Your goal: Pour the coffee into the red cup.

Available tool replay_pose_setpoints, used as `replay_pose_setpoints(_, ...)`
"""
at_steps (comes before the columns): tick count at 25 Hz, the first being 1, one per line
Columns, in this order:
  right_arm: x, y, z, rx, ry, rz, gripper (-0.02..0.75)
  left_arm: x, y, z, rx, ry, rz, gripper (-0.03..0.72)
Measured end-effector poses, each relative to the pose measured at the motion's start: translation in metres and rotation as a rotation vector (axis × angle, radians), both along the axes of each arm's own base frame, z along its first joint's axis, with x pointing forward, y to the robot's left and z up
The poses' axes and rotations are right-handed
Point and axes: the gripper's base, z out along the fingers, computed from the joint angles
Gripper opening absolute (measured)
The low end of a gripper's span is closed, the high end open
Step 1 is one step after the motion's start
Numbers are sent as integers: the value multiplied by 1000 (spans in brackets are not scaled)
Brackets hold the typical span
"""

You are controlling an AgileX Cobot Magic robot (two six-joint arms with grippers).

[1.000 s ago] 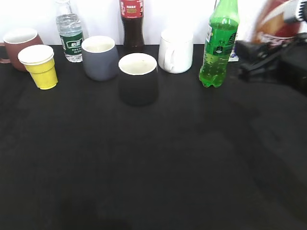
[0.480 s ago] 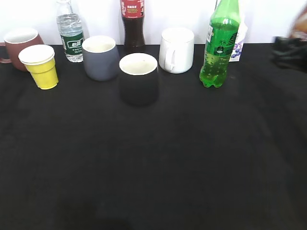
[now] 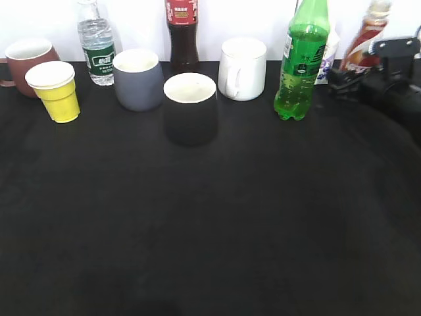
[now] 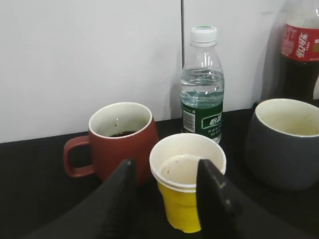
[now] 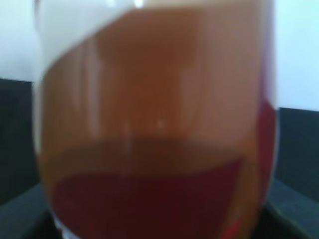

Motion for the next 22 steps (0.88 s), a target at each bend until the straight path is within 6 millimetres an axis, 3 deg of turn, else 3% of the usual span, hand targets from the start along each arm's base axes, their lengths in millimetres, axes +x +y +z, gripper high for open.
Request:
replay_pose_setpoints(3, 4, 1, -14, 7, 18, 8, 533, 0, 0, 0, 0, 0, 0, 312)
replay_pose_setpoints(8, 5, 1, -11, 22, -13, 9, 588, 0, 0, 0, 0, 0, 0, 312)
replay_pose_setpoints(14, 4, 1, -10, 19, -16, 9, 599, 0, 0, 0, 0, 0, 0, 312)
replay_pose_setpoints(22, -35, -3, 3, 24, 33, -36, 599, 0, 0, 0, 0, 0, 0, 312)
